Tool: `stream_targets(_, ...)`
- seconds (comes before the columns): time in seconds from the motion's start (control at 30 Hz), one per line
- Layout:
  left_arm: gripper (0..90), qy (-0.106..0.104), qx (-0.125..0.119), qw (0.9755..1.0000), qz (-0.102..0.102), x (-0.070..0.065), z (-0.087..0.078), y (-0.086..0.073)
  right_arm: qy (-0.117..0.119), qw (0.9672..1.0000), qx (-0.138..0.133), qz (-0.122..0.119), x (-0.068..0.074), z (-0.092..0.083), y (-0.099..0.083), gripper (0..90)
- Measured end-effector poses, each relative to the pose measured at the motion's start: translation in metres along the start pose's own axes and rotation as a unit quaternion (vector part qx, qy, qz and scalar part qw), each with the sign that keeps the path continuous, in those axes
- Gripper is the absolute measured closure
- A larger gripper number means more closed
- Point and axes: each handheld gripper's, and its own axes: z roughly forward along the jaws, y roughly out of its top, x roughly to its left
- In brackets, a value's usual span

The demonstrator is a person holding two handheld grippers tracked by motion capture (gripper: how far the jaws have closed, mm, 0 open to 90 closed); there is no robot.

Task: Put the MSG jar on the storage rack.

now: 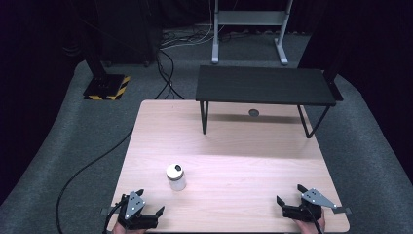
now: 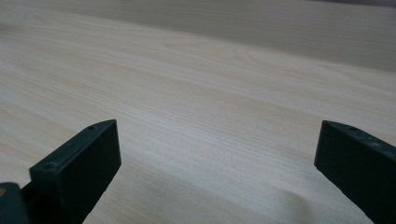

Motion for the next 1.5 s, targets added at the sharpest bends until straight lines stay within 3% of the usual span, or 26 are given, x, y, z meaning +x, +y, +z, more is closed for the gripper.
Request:
stream_targets(0.5,0.5,-0.017,0.011,0.9997,0.011,-0.001,0.006,0.01,0.005,1.0,0.001,-0.002,-0.001,0.001,0.0,0.0)
stream_targets(0.6,0.3,-0.02,0.011,0.9995,0.02,-0.003,0.017,0.018,0.002,1.0,0.003,-0.007,0.0,0.001,0.001,0.0)
stream_targets(0.93,0.4,-0.037,0.001,0.9991,0.022,0.0,0.052,0.032,0.005,0.9999,0.002,-0.009,0.0,0.001,0.0,0.0)
stream_targets(1.3,0.3,-0.036,-0.024,0.999,0.013,0.002,0.085,0.041,0.005,0.9999,0.003,-0.011,0.0,0.001,0.001,0.0)
stream_targets(1.33,0.9,-0.046,-0.031,0.9984,0.007,0.006,0.09,0.039,0.005,0.9999,0.003,-0.012,0.0,0.001,0.001,0.0)
stream_targets(1.37,13.4,-0.046,-0.031,0.9984,0.007,0.006,0.09,0.039,0.005,0.9999,0.003,-0.012,0.0,0.001,0.001,0.0)
stream_targets(1.4,29.5,-0.056,-0.063,0.9962,0.018,0.01,0.094,0.026,0.005,0.9999,0.004,-0.014,0.001,0.001,0.001,0.0)
stream_targets(1.5,31.1,-0.063,-0.069,0.9957,0.006,0.013,0.097,0.024,0.004,0.9999,0.004,-0.013,0.001,0.001,0.001,0.0)
